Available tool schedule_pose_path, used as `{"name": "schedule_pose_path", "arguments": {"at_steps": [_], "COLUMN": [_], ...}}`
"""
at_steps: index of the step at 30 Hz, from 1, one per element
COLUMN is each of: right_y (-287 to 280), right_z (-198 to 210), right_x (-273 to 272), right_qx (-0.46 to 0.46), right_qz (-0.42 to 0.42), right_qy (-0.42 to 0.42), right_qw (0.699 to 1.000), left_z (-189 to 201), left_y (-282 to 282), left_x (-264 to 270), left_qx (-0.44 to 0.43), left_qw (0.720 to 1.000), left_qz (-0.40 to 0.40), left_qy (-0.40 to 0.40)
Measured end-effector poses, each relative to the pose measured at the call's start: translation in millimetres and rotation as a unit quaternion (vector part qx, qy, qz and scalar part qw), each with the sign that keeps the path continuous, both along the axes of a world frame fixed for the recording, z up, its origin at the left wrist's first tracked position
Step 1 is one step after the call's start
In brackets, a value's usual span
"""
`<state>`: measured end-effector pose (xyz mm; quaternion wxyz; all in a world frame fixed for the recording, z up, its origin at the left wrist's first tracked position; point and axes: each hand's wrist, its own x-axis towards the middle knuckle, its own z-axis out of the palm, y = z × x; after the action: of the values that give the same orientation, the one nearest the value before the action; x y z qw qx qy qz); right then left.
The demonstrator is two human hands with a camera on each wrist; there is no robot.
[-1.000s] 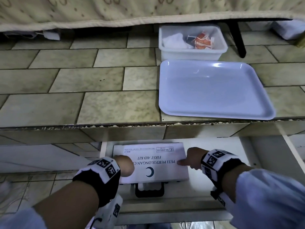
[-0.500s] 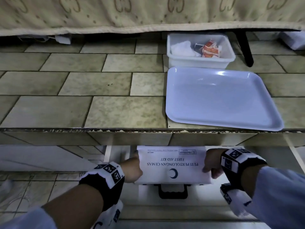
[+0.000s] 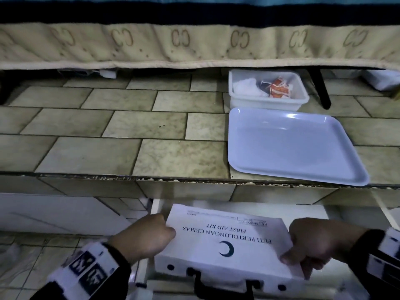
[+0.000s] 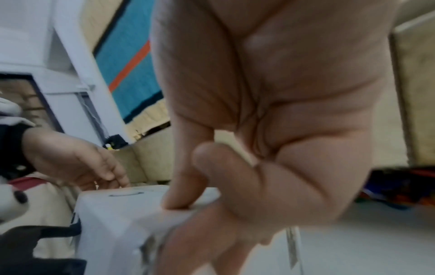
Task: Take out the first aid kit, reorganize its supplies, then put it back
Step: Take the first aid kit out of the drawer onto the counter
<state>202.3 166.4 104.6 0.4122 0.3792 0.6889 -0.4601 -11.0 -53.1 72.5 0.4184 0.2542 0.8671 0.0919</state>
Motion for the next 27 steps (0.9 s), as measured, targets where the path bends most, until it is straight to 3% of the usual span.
{"name": "schedule_pose_path", "arguments": {"at_steps": [4, 10, 12, 14, 16, 18, 21, 27], "right_y": [-20, -41, -41, -39, -39, -37, -32, -25], "right_z": [51, 121, 142, 152, 157, 152, 133, 101], "right_x": [-1, -25, -42, -62, -89, -121, -168, -202], "right_qx": [0.032, 0.058, 0.074, 0.125, 0.165, 0.176, 0.235, 0.304], "right_qz": [0.068, 0.059, 0.043, 0.039, 0.027, -0.014, -0.017, 0.025], "right_qy": [0.037, 0.112, 0.153, 0.208, 0.262, 0.302, 0.297, 0.288], "right_qw": [0.997, 0.99, 0.984, 0.969, 0.951, 0.937, 0.926, 0.908], "left_z": [52, 115, 101, 74, 95, 131, 140, 113], "left_y": [-39, -104, -131, -160, -142, -87, -42, -15], "left_x": [6, -3, -45, -110, -133, -120, -129, -143], "left_qx": [0.018, 0.137, 0.155, 0.21, 0.27, 0.332, 0.41, 0.425], "left_qw": [0.998, 0.974, 0.962, 0.95, 0.921, 0.884, 0.836, 0.82], "left_qz": [-0.017, 0.136, 0.156, 0.188, 0.252, 0.325, 0.355, 0.384], "left_qy": [0.058, 0.121, 0.159, 0.133, 0.12, 0.051, 0.082, 0.001]}}
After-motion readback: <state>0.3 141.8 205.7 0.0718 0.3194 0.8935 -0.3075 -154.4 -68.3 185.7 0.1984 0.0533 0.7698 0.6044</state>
